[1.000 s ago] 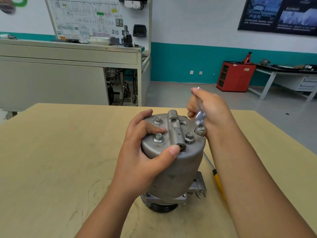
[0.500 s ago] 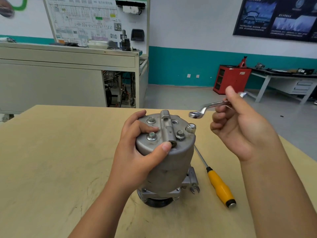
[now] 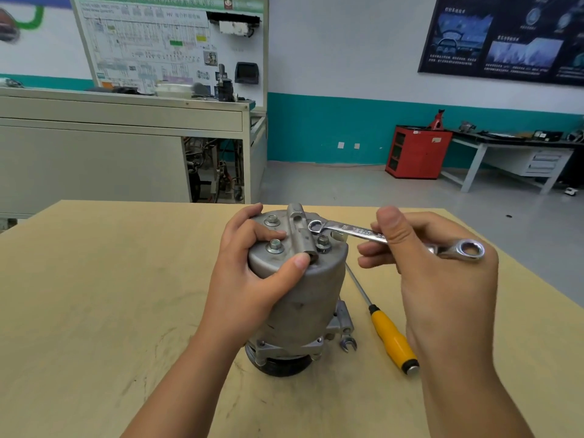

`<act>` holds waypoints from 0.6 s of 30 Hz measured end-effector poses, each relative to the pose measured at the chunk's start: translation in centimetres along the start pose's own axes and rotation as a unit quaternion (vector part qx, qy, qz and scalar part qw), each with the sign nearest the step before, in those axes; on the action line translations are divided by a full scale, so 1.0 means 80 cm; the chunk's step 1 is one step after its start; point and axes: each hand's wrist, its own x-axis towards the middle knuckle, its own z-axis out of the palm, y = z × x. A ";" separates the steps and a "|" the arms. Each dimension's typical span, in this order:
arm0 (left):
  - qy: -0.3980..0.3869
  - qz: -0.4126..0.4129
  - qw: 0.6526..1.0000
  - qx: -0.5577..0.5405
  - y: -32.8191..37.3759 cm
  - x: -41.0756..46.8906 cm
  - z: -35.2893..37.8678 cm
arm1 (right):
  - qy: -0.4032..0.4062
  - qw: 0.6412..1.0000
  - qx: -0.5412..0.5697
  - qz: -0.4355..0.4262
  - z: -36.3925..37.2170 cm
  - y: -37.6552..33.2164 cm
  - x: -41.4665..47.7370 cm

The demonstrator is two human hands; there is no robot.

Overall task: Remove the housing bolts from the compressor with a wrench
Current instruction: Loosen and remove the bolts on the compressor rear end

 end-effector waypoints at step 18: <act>0.009 -0.002 1.000 0.000 0.000 -0.002 -0.001 | -0.034 0.998 -0.025 -0.043 -0.006 -0.012 -0.028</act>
